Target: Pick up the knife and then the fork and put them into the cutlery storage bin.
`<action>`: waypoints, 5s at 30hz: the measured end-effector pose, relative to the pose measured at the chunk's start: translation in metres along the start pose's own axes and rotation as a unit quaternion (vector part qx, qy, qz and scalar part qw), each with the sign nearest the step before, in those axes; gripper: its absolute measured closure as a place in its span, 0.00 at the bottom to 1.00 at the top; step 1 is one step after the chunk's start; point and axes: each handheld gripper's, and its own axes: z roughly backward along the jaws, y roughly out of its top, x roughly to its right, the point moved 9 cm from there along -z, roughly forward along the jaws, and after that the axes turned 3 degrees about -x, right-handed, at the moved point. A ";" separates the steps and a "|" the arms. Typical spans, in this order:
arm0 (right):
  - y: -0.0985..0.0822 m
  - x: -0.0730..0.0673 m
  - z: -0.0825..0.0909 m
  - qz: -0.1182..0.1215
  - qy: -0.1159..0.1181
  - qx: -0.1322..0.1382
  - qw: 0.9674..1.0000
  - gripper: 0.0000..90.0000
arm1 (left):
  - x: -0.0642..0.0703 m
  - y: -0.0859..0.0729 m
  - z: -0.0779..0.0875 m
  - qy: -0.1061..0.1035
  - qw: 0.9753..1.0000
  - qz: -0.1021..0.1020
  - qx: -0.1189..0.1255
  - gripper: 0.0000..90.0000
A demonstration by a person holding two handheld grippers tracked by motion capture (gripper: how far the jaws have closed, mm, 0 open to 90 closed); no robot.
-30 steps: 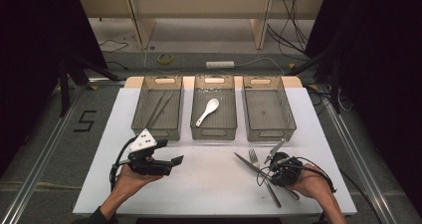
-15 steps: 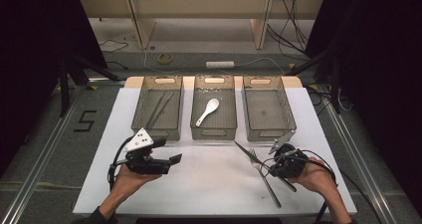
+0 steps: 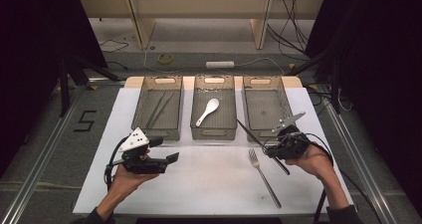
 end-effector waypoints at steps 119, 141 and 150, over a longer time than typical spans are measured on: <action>0.073 0.127 -0.059 -0.209 -0.089 0.033 0.973 0.90 | 0.001 0.002 0.003 0.009 1.000 -0.006 0.016 0.20; 0.083 0.090 -0.022 -0.145 -0.079 0.059 0.985 0.44 | 0.000 0.001 0.003 0.011 1.000 -0.006 0.014 0.20; 0.078 0.042 -0.004 -0.079 -0.060 0.074 0.992 0.36 | 0.000 0.002 0.003 0.013 1.000 -0.005 0.015 0.20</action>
